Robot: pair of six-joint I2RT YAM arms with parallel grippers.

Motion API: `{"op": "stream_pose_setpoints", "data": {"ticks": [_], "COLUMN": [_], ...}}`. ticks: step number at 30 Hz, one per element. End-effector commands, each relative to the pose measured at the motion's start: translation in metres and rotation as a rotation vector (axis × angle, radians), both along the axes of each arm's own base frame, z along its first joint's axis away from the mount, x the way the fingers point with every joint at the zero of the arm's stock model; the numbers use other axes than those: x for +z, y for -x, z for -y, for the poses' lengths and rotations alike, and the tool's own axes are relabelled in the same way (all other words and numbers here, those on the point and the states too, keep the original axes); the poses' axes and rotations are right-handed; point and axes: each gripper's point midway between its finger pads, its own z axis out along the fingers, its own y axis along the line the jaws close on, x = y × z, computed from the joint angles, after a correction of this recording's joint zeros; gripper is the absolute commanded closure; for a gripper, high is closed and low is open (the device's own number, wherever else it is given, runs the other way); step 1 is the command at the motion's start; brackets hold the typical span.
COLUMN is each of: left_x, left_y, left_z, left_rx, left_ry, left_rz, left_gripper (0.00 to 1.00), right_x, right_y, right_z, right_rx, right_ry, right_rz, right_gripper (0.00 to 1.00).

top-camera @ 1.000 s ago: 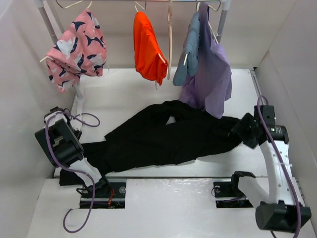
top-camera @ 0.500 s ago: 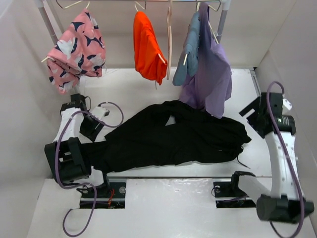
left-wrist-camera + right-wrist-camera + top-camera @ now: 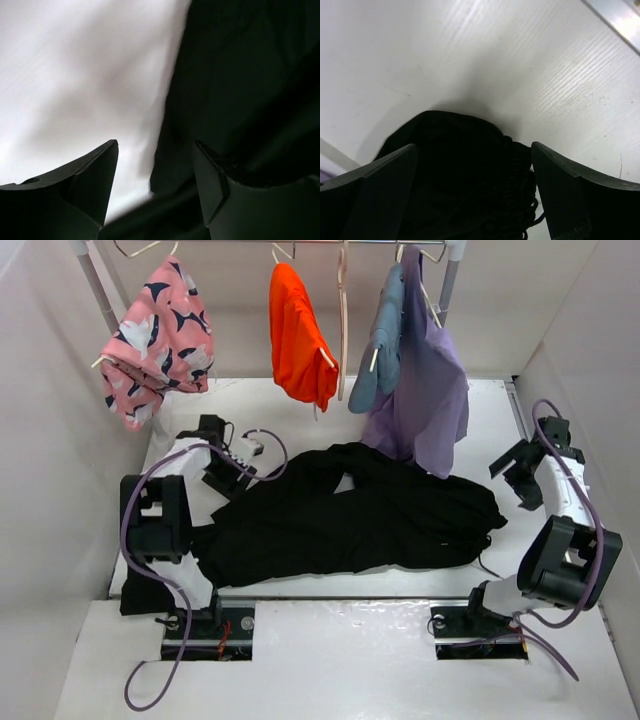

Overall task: Place the trousers on the hanger
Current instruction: Flatten out the trousers at the center of the board.

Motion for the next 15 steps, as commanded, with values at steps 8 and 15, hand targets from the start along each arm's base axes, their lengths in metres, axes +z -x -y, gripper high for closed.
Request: {"op": "stream_pose_setpoints", "data": {"ticks": [8, 15], "left_x": [-0.052, -0.012], "left_y": [0.034, -0.010], "left_z": [-0.006, -0.011], "left_rx": [-0.021, 0.024], "left_ry": [-0.096, -0.085], "left_rz": [-0.171, -0.060], "left_gripper": [0.57, 1.00], "right_x": [-0.064, -0.087], "right_y": [-0.007, -0.011], "right_z": [-0.011, -0.033], "right_rx": [0.053, 0.130], "right_ry": [-0.117, -0.239], "right_rz": [-0.065, -0.077], "right_gripper": [0.01, 0.55]}}
